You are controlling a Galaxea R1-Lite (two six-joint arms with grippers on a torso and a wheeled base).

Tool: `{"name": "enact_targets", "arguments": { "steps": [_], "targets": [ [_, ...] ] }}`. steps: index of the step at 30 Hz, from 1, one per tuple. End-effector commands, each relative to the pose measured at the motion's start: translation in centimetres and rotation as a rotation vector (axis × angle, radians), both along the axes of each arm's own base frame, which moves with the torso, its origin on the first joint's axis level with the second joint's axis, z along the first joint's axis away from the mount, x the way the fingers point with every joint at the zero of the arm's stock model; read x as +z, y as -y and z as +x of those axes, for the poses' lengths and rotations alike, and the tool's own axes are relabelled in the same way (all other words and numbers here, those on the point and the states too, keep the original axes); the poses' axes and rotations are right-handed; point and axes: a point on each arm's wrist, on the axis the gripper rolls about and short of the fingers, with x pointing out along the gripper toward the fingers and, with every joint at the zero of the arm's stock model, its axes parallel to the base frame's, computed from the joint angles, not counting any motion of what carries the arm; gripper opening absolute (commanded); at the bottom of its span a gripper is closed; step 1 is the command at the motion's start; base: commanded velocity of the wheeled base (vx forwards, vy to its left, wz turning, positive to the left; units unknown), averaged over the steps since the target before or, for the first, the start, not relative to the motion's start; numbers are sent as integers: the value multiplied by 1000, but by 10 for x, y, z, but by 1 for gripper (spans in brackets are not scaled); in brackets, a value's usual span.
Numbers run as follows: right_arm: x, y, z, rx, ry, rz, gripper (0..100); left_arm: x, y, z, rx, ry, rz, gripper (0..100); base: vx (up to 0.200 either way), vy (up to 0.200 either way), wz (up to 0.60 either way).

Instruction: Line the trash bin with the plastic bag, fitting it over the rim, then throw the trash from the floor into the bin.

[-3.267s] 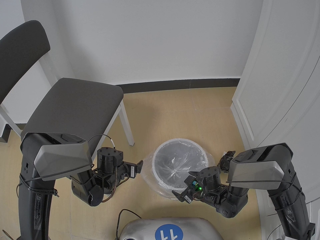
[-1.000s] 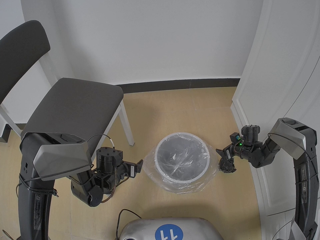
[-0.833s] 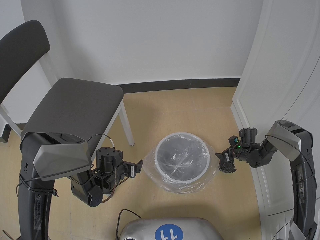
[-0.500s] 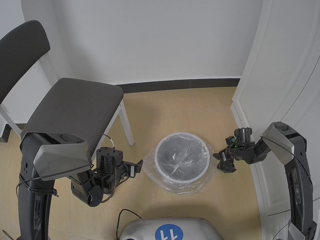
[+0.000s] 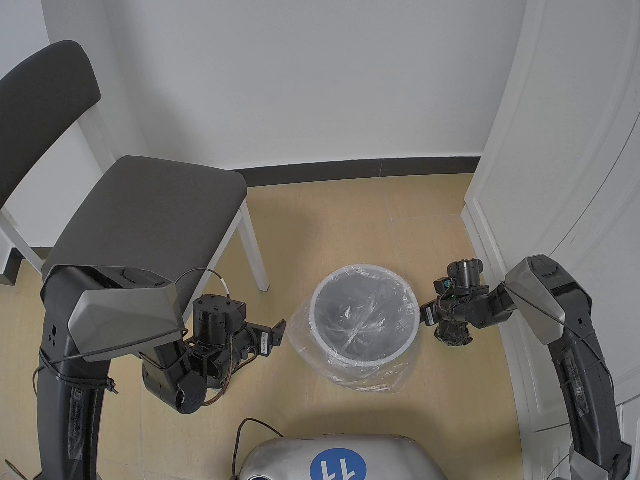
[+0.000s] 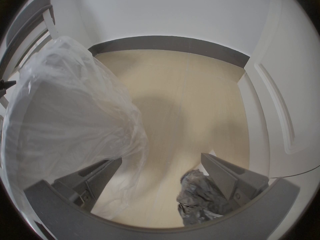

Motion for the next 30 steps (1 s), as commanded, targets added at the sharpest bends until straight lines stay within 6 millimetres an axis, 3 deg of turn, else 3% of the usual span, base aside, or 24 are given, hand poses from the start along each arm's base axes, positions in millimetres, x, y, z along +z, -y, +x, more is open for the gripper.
{"name": "enact_targets", "arguments": {
  "steps": [1,24,28,30],
  "targets": [
    [-9,-4,1,-4,-10,14,100,-2,0,-1,0,-5,2,100,0,0,0],
    [-10,-4,0,-9,-4,-1,100,-6,-1,-3,-1,-21,9,100,0,0,0],
    [-7,5,-4,-19,-17,-14,100,-6,-1,-4,-3,-22,10,100,0,0,0],
    [7,14,-2,-29,4,-5,100,-6,-1,-3,-2,-22,11,100,0,0,0]
  ]
}}
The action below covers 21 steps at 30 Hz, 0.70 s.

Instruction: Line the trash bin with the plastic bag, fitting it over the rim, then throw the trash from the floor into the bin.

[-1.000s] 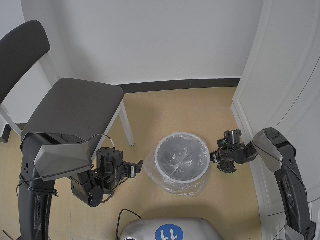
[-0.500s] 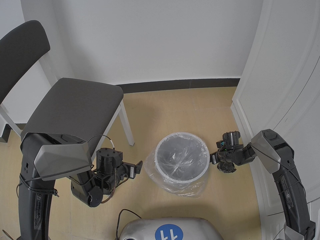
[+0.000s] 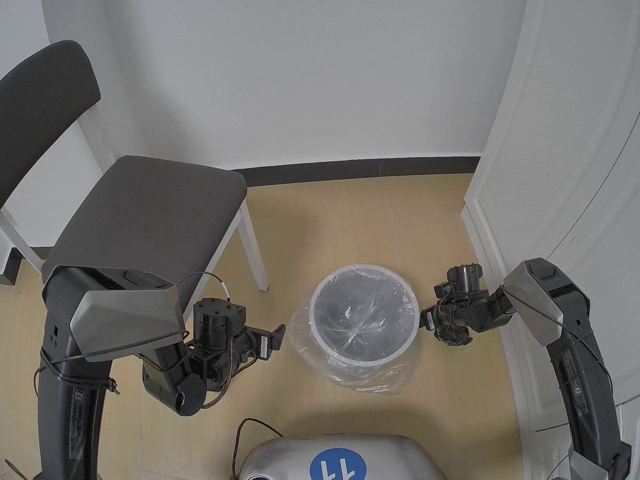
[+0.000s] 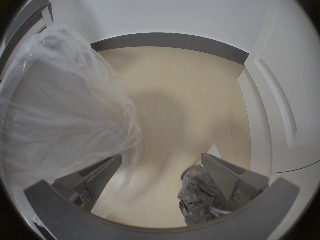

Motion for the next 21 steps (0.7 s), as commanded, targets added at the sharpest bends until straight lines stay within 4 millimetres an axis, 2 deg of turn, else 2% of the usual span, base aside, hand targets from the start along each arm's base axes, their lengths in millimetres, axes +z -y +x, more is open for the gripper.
{"name": "enact_targets", "arguments": {
  "steps": [1,3,7,18,21],
  "targets": [
    [20,15,1,-22,24,8,100,-1,0,0,-1,-3,2,100,0,0,0],
    [36,22,3,-34,41,17,100,-1,0,0,0,-3,2,100,0,0,0],
    [51,33,5,-46,62,51,100,-2,0,0,0,-3,2,100,0,0,0],
    [62,40,10,-84,67,89,100,-2,0,0,-2,-4,4,100,0,0,0],
    [68,50,11,-111,41,81,100,-2,0,0,0,-4,4,100,0,0,0]
  ]
}}
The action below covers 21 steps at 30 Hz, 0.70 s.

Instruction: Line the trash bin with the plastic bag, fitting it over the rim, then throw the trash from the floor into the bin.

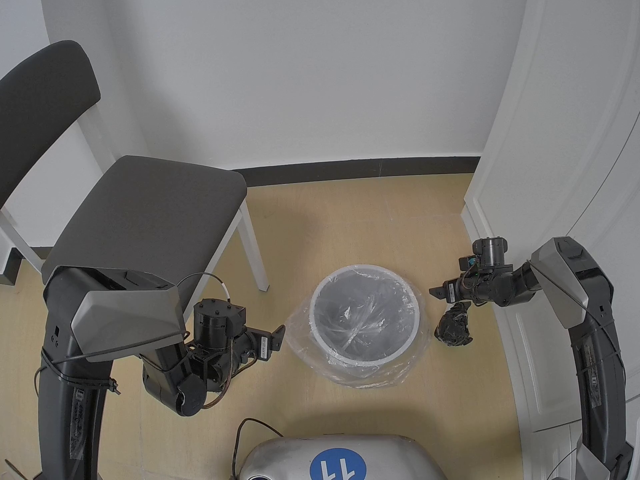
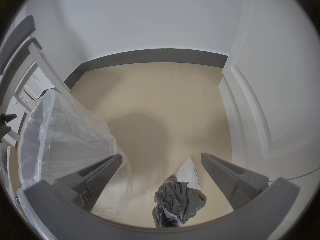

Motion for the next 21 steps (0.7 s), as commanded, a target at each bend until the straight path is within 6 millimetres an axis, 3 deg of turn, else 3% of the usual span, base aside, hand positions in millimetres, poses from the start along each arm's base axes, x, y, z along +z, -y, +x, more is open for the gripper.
{"name": "enact_targets", "arguments": {
  "steps": [1,4,9,14,21],
  "targets": [
    [11,10,2,-23,-13,-4,100,-1,0,0,0,-1,2,100,0,0,0],
    [20,18,0,-42,-135,1,100,-1,0,0,-1,-2,2,100,0,0,0],
    [13,17,4,-71,-225,28,100,-4,1,-1,-3,-8,6,100,0,0,0],
    [-20,29,5,-108,-348,34,100,-7,1,0,-4,15,2,100,0,0,0],
    [-39,36,2,-118,-385,28,100,-10,1,0,-4,11,4,100,0,0,0]
  ]
}}
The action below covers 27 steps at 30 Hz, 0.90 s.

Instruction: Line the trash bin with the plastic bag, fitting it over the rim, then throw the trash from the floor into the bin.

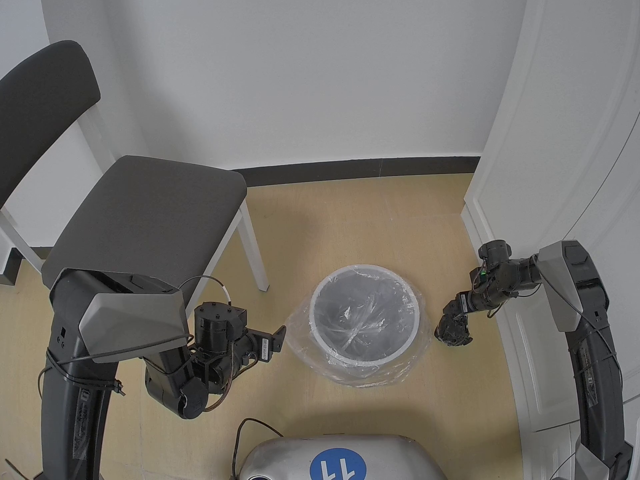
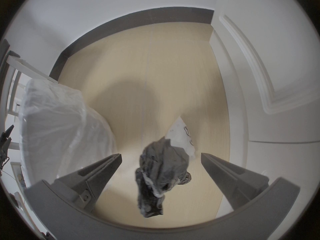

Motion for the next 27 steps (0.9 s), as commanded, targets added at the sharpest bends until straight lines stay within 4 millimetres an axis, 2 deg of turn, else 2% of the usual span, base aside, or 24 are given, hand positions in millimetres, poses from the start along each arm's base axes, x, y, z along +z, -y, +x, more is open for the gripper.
{"name": "enact_targets", "arguments": {
  "steps": [1,5,10,12,18,27],
  "targets": [
    [-25,4,-2,-5,-43,0,100,-5,0,0,0,-11,5,100,0,0,0],
    [-32,3,-3,-4,-52,0,100,-5,0,-1,0,-12,6,100,0,0,0],
    [-33,-7,-3,15,-53,3,100,-8,0,-1,-2,-19,9,100,0,0,0],
    [-41,-12,-4,24,-64,-2,100,-10,0,-1,-2,-22,10,100,0,0,0],
    [-49,-13,-2,25,-30,-3,100,-10,0,-1,-2,-20,9,100,0,0,0],
    [-49,-11,-2,20,-30,-3,100,-11,0,-2,-2,-25,11,100,0,0,0]
  ]
}}
